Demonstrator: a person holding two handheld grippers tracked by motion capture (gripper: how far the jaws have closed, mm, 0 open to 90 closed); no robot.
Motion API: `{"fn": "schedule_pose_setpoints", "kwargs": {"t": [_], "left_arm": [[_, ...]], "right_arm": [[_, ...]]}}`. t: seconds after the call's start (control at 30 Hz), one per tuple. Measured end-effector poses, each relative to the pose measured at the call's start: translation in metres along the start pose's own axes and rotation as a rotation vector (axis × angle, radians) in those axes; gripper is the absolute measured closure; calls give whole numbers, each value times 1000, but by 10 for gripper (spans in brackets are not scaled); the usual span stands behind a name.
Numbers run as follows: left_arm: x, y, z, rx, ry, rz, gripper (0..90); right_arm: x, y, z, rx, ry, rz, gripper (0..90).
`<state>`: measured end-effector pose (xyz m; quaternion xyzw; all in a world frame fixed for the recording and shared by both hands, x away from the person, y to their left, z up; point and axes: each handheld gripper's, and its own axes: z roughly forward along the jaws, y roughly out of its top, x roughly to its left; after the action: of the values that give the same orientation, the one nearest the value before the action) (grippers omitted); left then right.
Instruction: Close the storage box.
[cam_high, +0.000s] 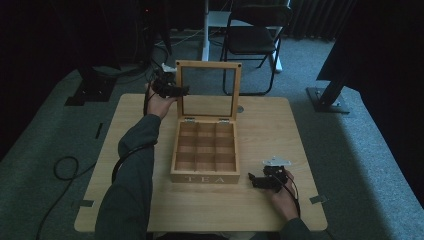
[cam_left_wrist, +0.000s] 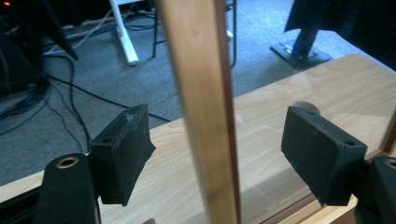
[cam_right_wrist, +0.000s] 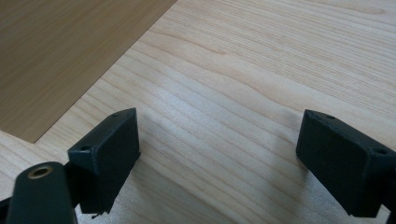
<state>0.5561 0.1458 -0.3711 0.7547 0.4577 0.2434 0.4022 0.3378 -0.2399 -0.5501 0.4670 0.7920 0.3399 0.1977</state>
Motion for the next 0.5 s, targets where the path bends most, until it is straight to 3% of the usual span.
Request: {"fn": "schedule_pose_setpoints", "kwargs": {"t": [0.1,0.3,0.5], "left_arm": [[0,3,6,-12,-13,-24,259],[-4,20,7,-28,-21,-16,282],[1,25,9,-49,-19,-40,296]], "right_arm": [[0,0,0,0,2,-2,130],[0,0,0,0,3,-3,130],[1,-1,-1,-2,4,-3,130]]}}
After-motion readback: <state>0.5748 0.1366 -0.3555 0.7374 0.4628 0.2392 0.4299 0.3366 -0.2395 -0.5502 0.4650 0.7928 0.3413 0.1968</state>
